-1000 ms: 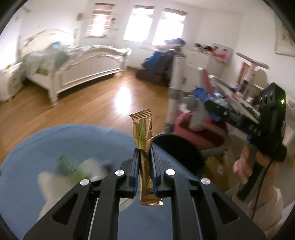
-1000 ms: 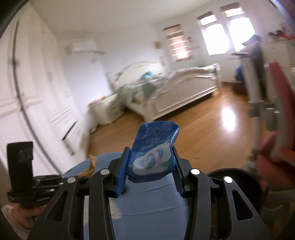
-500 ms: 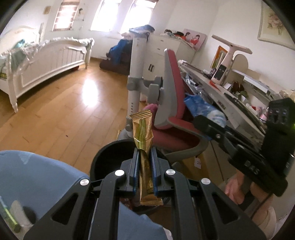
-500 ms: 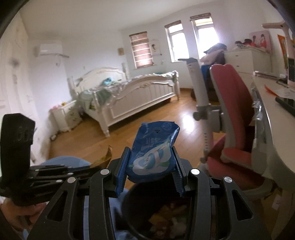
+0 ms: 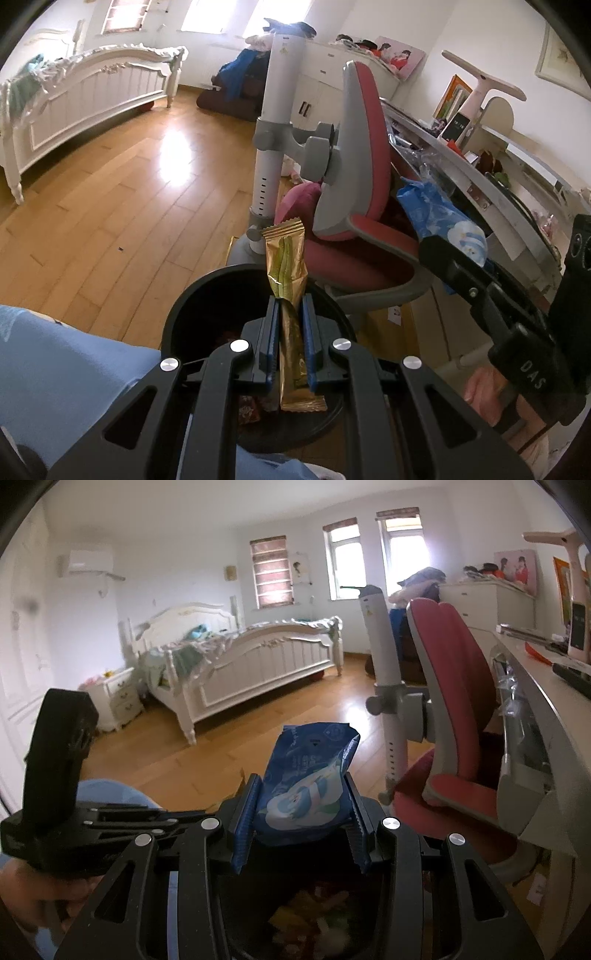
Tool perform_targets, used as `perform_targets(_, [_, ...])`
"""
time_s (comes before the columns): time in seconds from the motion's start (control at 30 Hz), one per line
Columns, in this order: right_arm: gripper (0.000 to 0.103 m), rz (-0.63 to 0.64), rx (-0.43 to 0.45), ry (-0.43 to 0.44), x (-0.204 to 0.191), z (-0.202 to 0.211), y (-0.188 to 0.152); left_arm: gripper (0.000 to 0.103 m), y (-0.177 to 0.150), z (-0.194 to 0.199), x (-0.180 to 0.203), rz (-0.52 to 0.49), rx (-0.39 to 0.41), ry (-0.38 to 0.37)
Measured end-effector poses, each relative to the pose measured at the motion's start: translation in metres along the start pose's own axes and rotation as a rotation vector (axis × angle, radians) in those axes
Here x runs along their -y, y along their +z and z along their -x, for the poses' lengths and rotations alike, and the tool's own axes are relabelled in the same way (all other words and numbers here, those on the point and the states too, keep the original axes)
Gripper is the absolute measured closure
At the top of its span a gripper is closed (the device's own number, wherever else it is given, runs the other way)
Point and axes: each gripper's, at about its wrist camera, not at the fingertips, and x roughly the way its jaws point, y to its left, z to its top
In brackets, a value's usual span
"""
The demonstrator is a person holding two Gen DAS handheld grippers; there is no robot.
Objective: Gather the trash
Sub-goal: 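Carry both wrappers over the black bin and open both tools to drop them, then grasp the green Doublemint pack with the left tool while the right tool grasps the clear lid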
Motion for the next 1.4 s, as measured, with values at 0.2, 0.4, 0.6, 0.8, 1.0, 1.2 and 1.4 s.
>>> perform_targets(0.2, [0.060,-0.006,-0.011,-0.010,0.008,-0.011,0.000,0.090,0.001,-0.010,-0.009,0.022,-0.023,-0.017])
perform_targets(0.4, [0.058,-0.003,-0.025,-0.027,0.006,-0.014,0.002,0.087,0.003,-0.019,-0.014,0.049,-0.038,-0.035])
perform_targets(0.6, [0.027,0.006,0.000,-0.074,0.008,-0.014,0.004,0.025,0.005,-0.009,-0.020,0.078,0.019,0.041])
perform_targets(0.8, [0.027,-0.008,-0.022,-0.045,0.002,-0.009,0.000,0.023,-0.002,0.023,-0.031,0.119,0.044,0.073])
perform_targets(1.0, [0.027,0.020,-0.058,0.049,-0.031,-0.010,-0.007,0.023,-0.029,0.079,-0.050,0.147,0.100,0.223])
perform_targets(1.2, [0.027,0.074,-0.115,0.189,-0.085,-0.015,-0.016,0.023,-0.071,0.143,-0.101,0.259,0.150,0.448])
perform_targets(1.4, [0.027,0.174,-0.191,0.343,-0.152,-0.020,-0.025,0.023,-0.102,0.171,-0.152,0.366,0.127,0.620])
